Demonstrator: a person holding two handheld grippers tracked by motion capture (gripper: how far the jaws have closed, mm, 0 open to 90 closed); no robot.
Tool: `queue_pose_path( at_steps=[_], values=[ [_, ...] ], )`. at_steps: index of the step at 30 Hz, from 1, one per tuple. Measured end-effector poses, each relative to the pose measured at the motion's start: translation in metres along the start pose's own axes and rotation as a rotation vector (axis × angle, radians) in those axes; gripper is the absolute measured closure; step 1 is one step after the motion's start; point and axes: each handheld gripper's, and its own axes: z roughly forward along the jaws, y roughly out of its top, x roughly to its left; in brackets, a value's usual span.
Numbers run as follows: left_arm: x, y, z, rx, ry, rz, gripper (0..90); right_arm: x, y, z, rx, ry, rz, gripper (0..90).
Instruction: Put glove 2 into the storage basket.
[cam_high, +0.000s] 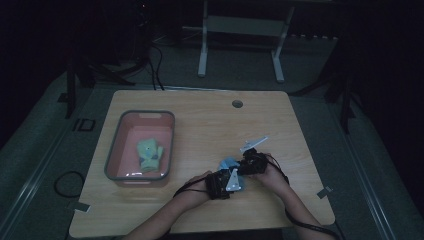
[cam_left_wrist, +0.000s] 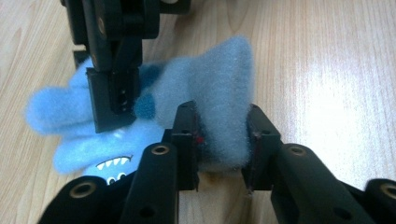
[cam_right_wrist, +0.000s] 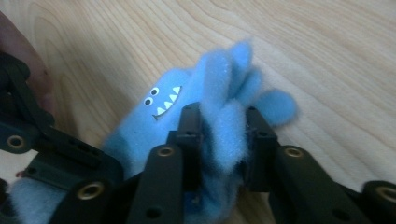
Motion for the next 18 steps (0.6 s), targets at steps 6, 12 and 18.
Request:
queue_pose_path(
  at_steps=[6, 12, 18],
  values=[
    [0.002, 0.001, -0.006, -0.001, 0.000, -0.020, 75.5, -0.003, 0.001, -0.004, -0.021, 0.024, 0.059, 78.6],
    [0.008, 0.002, -0.016, -0.006, 0.007, -0.052, 75.8, -0.002, 0.008, -0.010, -0.042, 0.019, 0.070, 79.0],
    [0.013, 0.004, -0.028, 0.003, 0.010, -0.045, 75.9, 0.002, 0.019, -0.014, -0.061, 0.034, 0.067, 79.1]
  ],
)
